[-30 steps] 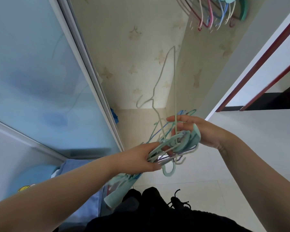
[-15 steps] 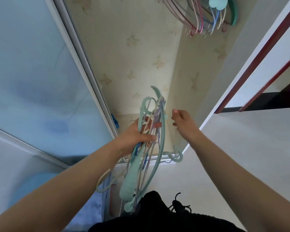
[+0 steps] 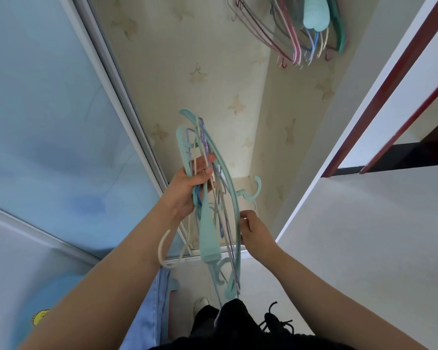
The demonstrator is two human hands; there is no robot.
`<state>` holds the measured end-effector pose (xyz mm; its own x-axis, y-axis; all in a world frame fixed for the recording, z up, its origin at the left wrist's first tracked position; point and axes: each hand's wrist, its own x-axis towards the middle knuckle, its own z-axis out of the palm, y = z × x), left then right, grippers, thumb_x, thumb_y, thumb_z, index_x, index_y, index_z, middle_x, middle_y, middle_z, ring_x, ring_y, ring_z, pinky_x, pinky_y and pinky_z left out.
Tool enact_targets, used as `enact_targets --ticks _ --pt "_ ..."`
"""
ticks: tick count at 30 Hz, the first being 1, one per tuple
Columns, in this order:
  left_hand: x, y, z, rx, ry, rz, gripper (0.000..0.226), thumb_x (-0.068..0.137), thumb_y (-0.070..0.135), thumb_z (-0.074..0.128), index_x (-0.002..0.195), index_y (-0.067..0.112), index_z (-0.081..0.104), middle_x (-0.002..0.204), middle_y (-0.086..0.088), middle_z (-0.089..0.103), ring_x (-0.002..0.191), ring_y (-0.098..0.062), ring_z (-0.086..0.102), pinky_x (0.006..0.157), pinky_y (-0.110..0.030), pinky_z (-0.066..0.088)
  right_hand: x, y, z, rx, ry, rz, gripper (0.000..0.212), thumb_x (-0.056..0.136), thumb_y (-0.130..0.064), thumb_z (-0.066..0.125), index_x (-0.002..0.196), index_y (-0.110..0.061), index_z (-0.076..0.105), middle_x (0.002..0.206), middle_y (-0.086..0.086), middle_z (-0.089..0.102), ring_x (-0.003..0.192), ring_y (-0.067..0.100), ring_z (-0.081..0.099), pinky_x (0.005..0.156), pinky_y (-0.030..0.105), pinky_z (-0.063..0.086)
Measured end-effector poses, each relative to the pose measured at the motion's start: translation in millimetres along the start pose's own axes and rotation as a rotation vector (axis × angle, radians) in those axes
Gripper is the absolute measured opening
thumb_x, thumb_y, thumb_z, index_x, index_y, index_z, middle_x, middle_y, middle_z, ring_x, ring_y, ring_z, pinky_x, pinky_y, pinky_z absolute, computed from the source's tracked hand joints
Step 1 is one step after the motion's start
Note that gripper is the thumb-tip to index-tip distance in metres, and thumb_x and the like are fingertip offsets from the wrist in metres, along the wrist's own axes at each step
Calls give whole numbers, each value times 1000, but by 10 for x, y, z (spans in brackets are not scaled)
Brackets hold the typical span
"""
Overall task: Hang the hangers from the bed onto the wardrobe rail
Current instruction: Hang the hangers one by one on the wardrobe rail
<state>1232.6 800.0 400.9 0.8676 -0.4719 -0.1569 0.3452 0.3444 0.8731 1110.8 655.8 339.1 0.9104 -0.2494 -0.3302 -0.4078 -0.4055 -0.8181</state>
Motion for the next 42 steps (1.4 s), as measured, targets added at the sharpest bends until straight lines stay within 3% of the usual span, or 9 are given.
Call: enact_targets --ticks 3,7,11,20,26,29,34,39,42 --pt "-11 9 -33 47 1 -17 26 77 10 71 100 17 77 85 -8 61 65 -20 52 64 -27 52 -25 -74 -33 257 -108 86 33 101 -37 39 101 -6 51 80 3 51 70 12 52 71 27 56" --pt "-46 9 21 43 16 -50 25 83 2 63 104 13 73 81 3 69 65 -15 57 62 -25 55 -61 -67 5 325 -90 60 30 100 -37 42 90 -8 42 76 7 59 61 17 54 67 33 52" --pt "4 26 35 -65 51 -83 29 91 1 56 119 6 60 118 1 69 63 -15 62 59 -27 56 -45 -196 -53 405 56 11 28 103 -26 36 100 -1 47 59 2 46 40 10 36 43 25 32" --pt "76 -49 -55 -107 142 -160 23 76 19 73 98 12 69 75 2 69 53 -13 63 55 -25 57 -178 -478 -483 662 -350 118 30 92 -23 60 117 -8 52 99 10 65 54 14 48 43 21 31" --pt "117 -89 -51 -150 173 -144 15 80 20 69 93 12 66 68 4 68 52 -12 63 53 -26 56 -201 -392 -455 153 -160 -45 72 80 -41 71 135 -39 25 124 3 49 76 21 64 67 33 55" --pt "100 -117 67 -115 214 -133 6 90 15 62 91 8 62 59 2 65 45 -13 60 47 -24 54 -237 -355 -321 -281 -12 -176 53 82 -39 69 127 -33 42 133 3 36 91 22 58 90 38 50" --pt "92 -203 112 -72 214 -145 18 90 20 62 98 4 64 70 -1 68 55 -13 62 53 -28 56 -265 -314 -248 -519 23 -191 20 89 -28 62 105 -16 66 148 4 32 118 30 54 94 35 48" --pt "60 -231 54 -66 222 -172 8 91 6 60 95 6 67 87 -3 70 47 -12 53 46 -23 49 -347 -304 -325 -151 267 -86 37 99 -40 41 98 -14 67 91 -2 67 84 18 62 73 26 45" --pt "38 -258 2 -110 226 -193 12 93 4 57 95 10 68 85 -2 71 51 -12 50 46 -21 48 -276 -299 -456 118 266 -34 31 101 -35 37 88 -20 61 88 -3 69 75 12 66 75 34 55"
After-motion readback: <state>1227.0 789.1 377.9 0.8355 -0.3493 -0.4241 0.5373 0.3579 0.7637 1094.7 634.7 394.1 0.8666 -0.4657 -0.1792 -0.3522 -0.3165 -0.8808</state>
